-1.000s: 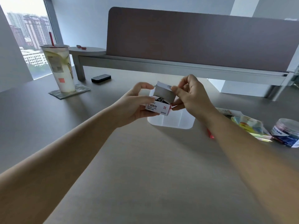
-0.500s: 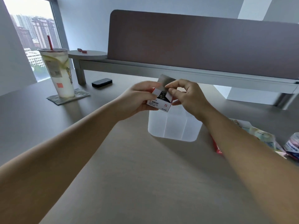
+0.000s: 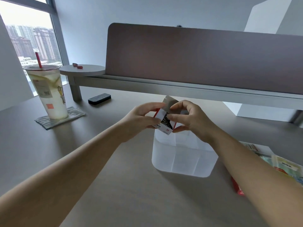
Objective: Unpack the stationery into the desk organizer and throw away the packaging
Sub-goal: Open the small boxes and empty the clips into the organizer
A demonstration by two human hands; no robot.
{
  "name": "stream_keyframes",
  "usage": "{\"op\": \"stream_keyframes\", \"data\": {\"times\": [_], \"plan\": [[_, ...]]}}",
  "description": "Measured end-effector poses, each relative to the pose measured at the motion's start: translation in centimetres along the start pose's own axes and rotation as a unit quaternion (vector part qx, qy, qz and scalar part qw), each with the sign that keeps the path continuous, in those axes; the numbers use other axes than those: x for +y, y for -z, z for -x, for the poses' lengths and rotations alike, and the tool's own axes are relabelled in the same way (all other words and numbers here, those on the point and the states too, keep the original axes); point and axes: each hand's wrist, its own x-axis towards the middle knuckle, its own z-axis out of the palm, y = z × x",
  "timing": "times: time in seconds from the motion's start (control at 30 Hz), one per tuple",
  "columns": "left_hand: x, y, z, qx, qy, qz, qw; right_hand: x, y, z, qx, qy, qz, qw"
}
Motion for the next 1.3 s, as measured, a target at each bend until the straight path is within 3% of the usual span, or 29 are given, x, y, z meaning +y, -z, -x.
{"op": "stream_keyframes", "data": {"times": [0.33,0.83,1.03,1.3], "plan": [[-1.0,0.3,0.2,-0.008,-0.011,0.028,1.0,1.0,0.0,1.2,-0.004,0.011,-0.026,1.0],[-0.6,0.0,-1.0,-0.002,-0.041,-0.088,0.995,1.1,-0.2,1.3,0.018,0.039,-0.015,0.999],[-0.7,0.0,-1.0,-0.02,-0.067,-0.06,0.996,1.2,0.1,1.2,0.021,0.04,0.009,0.999],[-1.2,0.2,-0.9,-0.009,-0.079,-0.045,0.996,0.9,0.1,1.2,-0.03,0.029,-0.051,0.998]]}}
